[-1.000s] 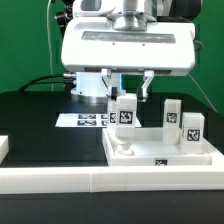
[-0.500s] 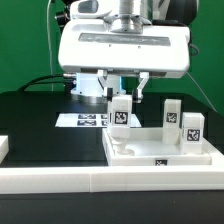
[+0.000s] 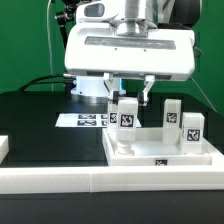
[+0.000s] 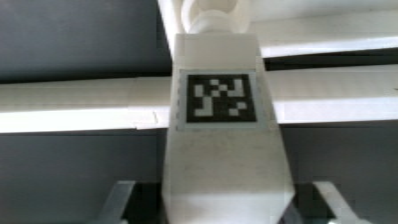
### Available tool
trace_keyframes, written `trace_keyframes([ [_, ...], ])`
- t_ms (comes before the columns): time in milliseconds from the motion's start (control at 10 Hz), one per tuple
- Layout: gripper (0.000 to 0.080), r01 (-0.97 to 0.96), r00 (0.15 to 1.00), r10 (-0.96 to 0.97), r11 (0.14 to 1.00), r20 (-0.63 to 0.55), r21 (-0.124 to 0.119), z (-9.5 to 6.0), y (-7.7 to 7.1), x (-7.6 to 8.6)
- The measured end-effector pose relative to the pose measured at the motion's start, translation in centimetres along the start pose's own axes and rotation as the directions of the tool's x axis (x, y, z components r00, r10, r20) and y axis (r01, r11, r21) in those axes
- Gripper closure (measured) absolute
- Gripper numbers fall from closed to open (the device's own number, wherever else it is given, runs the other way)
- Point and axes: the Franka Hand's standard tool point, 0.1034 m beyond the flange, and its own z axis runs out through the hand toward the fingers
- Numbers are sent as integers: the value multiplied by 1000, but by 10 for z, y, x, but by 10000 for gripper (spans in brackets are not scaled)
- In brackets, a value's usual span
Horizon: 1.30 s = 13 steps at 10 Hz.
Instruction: Assemble square table
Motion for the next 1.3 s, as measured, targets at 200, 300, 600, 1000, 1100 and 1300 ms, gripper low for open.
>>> trace_keyframes([
  [200,511,2,1000,-2,1000,4,-1,2,0,-2],
  [300,511,2,1000,-2,1000,4,-1,2,-1,-2],
  [600,511,2,1000,-2,1000,4,-1,2,-1,-2],
  [1000,511,12,1000,-12,1000,-2,-1,3,-5,-6],
  [1100,511,12,1000,-12,1000,-2,-1,3,-5,-6],
  [1300,511,13,1000,-13,1000,-5,-2,3,-5,-6],
])
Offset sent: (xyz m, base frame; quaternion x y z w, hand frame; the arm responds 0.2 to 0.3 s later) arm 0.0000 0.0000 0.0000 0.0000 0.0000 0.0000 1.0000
